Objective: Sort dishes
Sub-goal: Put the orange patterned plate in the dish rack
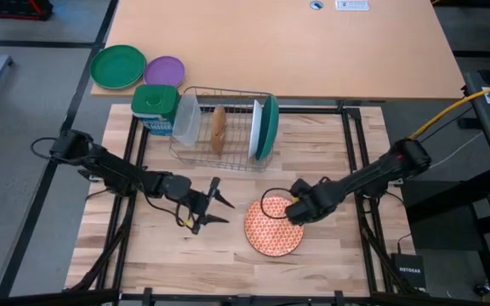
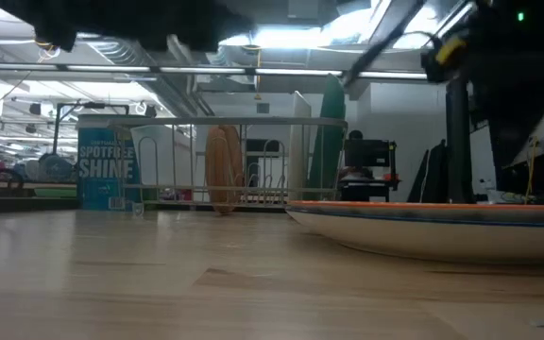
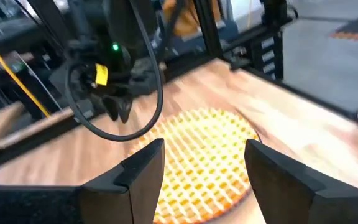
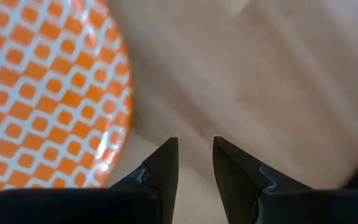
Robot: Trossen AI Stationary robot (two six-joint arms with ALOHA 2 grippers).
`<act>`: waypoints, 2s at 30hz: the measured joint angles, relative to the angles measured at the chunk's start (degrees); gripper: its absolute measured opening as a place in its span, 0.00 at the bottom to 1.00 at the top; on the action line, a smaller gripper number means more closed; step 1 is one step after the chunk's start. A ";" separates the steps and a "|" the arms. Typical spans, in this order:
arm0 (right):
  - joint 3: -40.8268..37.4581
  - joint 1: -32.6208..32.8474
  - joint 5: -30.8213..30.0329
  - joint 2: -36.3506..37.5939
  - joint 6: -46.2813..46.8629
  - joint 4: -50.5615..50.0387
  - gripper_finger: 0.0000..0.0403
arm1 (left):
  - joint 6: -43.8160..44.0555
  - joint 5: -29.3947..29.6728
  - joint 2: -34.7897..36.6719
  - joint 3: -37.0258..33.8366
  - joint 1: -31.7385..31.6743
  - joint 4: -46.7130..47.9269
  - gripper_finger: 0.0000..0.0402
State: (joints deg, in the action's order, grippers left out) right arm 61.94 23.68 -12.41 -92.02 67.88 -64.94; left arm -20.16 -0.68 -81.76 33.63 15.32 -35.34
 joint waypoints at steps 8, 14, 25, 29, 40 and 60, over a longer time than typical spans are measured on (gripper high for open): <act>-1.74 0.00 2.98 -5.09 -0.18 8.56 0.26 | 0.88 0.03 -8.71 0.00 1.23 -4.39 0.50; -1.74 0.00 2.92 -6.73 -0.20 9.48 0.26 | 0.94 -0.01 -12.66 0.00 1.92 -6.81 0.50; -1.65 -0.02 1.70 -7.42 -0.26 16.55 0.26 | 0.36 -0.05 -13.68 0.00 1.98 -7.26 0.50; -1.67 -0.02 1.38 -7.56 -0.26 22.29 0.26 | -2.03 -0.16 -13.68 0.00 1.98 -5.28 0.50; -1.74 -0.02 1.01 -7.66 -0.63 28.44 0.26 | -10.19 -0.19 -13.68 0.00 4.42 1.71 0.50; -1.60 0.00 1.55 -10.64 -0.28 36.06 0.26 | -24.97 1.36 -20.95 2.47 8.03 1.71 0.50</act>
State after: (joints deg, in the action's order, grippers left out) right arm 60.34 23.68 -10.85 -102.67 67.60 -28.88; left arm -45.12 0.67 -102.70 36.10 23.35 -33.63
